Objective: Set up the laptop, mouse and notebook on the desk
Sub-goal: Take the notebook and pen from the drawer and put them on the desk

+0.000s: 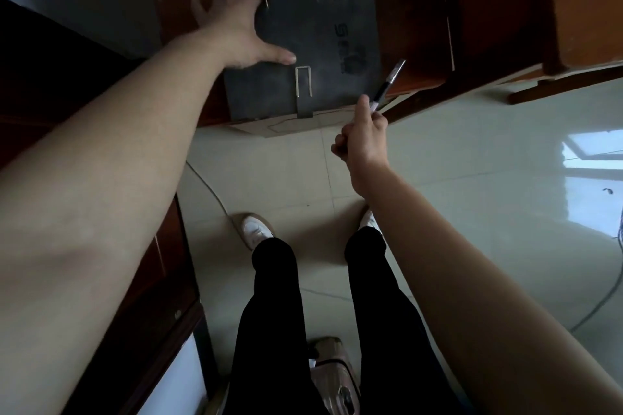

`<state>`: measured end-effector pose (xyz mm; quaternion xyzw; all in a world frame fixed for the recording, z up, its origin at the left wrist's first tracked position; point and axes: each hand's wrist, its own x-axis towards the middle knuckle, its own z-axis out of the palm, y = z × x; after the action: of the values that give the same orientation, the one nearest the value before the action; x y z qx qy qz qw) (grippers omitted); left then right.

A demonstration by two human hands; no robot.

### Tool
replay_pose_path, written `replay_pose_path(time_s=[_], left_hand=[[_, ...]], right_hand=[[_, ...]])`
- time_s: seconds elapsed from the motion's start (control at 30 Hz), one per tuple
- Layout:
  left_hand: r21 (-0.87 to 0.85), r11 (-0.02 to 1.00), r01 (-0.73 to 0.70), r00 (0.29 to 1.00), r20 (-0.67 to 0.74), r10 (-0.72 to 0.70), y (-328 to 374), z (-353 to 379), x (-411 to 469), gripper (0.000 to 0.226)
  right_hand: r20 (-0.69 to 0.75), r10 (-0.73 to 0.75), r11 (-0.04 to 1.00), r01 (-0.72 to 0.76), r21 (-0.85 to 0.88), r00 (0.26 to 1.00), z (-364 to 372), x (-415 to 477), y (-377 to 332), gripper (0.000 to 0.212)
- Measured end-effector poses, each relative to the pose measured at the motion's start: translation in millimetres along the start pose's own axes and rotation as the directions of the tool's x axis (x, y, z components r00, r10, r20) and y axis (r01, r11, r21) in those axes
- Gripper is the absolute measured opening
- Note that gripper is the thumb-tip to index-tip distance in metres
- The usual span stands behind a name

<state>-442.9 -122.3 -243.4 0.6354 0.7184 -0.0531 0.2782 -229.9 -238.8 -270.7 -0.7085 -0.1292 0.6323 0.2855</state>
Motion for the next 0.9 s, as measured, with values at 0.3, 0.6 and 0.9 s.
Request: replay_pose_path(time_s=[0.3, 0.6, 0.9], left_hand=[[-0.128, 0.972, 0.200, 0.980, 0.053, -0.194, -0.7, 23.1, -39.3, 0.119], [-0.849, 0.416, 0.326, 0.945, 0.280, -0.170, 15.1, 59.8, -148.8, 0.040], [-0.796, 0.370, 0.479, 0.856, 0.517, 0.002, 91.0, -20.8, -230.7, 0.075]], right_hand=[[0.083, -0.097, 0.993, 0.102, -0.062, 0.992, 12.9, -12.7, 19.4, 0.031], [0.107, -0.052, 0.994, 0.041, 0.099, 0.993, -44.8, -52.7, 16.1, 0.021], [0.204, -0.042, 0.999, 0.039, 0.017, 0.978, -129.9, -176.1, -58.4, 0.029]])
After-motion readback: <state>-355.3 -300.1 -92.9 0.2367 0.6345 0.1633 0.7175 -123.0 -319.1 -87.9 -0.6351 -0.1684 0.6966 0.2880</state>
